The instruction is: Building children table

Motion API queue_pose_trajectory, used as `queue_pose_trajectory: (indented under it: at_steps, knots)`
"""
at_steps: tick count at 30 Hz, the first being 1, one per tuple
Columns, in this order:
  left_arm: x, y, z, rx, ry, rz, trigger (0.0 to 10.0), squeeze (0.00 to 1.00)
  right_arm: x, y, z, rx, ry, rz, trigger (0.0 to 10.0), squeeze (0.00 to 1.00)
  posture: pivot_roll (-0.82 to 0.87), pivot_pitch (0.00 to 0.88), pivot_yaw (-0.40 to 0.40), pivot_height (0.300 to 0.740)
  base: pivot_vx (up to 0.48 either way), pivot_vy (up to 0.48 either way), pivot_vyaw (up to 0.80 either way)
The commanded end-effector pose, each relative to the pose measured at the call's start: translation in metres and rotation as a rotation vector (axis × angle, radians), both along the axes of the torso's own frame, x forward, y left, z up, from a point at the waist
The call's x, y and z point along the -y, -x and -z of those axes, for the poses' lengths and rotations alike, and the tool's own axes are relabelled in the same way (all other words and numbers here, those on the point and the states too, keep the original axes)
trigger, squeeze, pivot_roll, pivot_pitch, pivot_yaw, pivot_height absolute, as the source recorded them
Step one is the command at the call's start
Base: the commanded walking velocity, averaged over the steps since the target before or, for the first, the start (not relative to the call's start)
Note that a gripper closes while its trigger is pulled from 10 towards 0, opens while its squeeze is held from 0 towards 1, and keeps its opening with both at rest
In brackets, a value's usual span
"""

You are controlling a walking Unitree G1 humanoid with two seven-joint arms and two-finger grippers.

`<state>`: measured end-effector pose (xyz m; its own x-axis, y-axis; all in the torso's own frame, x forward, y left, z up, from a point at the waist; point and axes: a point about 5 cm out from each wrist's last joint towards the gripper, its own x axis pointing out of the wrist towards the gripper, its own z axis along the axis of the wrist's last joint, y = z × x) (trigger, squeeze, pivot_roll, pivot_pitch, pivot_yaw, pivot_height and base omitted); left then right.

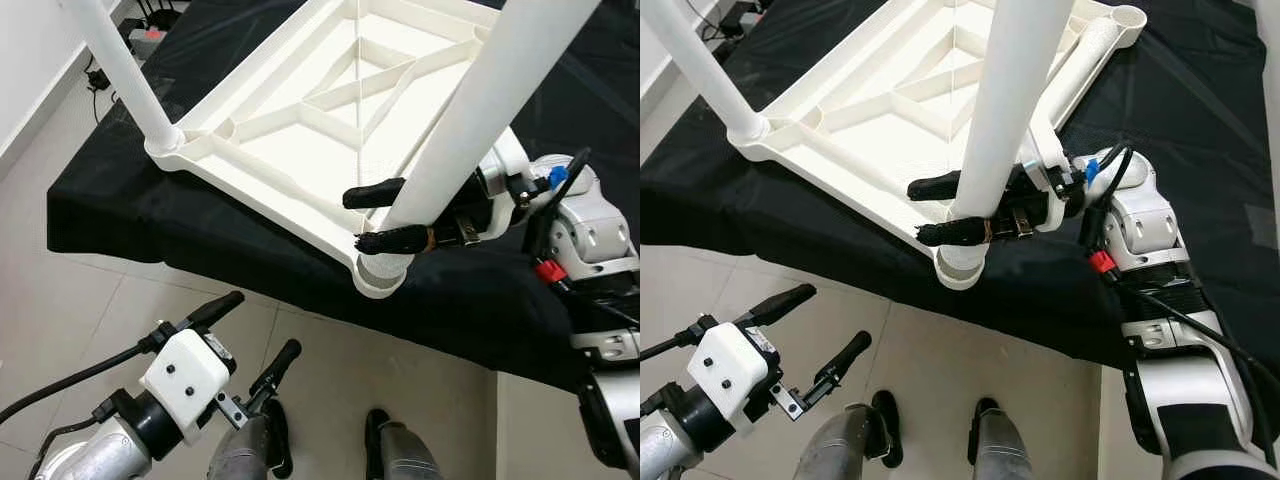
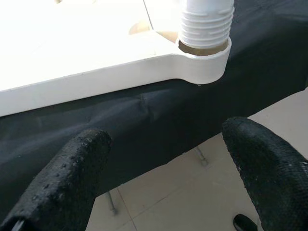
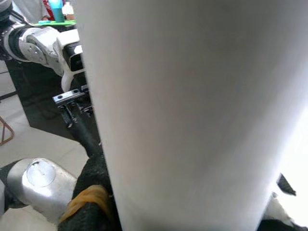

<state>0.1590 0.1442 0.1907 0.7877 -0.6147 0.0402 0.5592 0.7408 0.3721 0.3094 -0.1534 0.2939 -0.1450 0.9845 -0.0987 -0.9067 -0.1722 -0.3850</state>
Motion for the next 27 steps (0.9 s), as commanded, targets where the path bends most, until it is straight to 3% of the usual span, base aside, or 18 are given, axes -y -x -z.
queue_pose_trajectory:
  at_steps: [1,20,27]
  knots:
    - [0.0,0.001,0.006,-0.028,0.0,0.003,10.0,0.0,-0.002,0.004,0.005,-0.016,0.016,-0.038,10.0,0.0,0.07,0.369,0.034,0.74,0.0,0.0,0.0]
    - [0.004,-0.001,0.008,-0.014,0.007,0.004,10.0,0.0,-0.018,0.008,0.029,-0.052,0.047,-0.022,10.0,0.0,0.05,0.347,0.02,0.74,0.0,0.0,0.0]
    - [0.006,-0.001,0.007,-0.006,0.012,0.001,10.0,0.0,-0.015,0.003,0.029,-0.047,0.07,0.014,10.0,0.0,0.05,0.355,0.012,0.74,0.0,0.0,0.0]
